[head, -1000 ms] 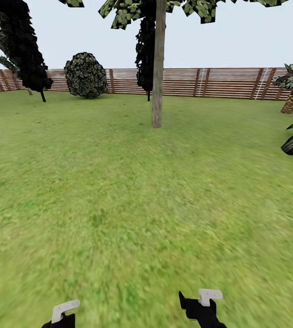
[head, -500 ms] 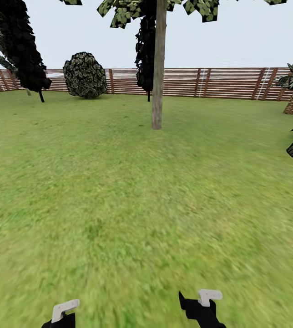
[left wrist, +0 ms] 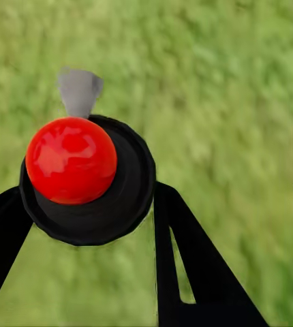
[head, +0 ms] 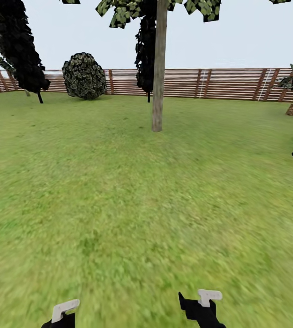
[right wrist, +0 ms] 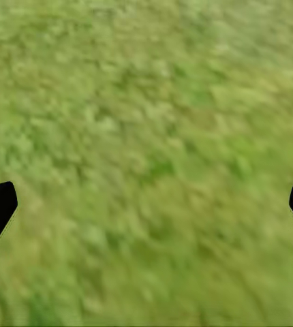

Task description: In the garden, pick up the pesticide atomizer on the floor and spray pesticide onto both trees until each tree trunk is fully covered.

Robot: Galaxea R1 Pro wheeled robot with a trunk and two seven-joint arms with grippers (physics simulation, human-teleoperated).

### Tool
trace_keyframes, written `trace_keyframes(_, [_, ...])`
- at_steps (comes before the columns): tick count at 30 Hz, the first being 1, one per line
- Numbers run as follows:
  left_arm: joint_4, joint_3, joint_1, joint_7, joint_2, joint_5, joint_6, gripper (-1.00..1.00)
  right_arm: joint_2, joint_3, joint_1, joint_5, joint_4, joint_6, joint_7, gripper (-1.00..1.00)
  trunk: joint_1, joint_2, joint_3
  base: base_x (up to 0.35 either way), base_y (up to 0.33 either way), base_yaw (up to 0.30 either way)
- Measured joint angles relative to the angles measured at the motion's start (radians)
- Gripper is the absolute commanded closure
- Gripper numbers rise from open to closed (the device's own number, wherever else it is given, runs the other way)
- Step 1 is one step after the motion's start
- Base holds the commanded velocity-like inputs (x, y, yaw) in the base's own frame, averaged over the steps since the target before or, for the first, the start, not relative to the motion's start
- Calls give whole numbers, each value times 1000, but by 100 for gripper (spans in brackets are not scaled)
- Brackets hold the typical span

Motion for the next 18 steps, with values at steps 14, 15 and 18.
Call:
trace_keyframes(14, [1,0,0,0,0,0,0,100,0,-1,1,0,5,0,0,-100,0,0,0,338,0,0])
trace_keyframes(15, [1,0,0,0,0,0,0,100,0,-1,0,0,5,0,0,-100,0,0,0,339,0,0])
trace_keyframes(18, [2,0,0,0,0,0,0,100,0,-1,0,-1,6,0,0,-100,0,0,0,339,0,0])
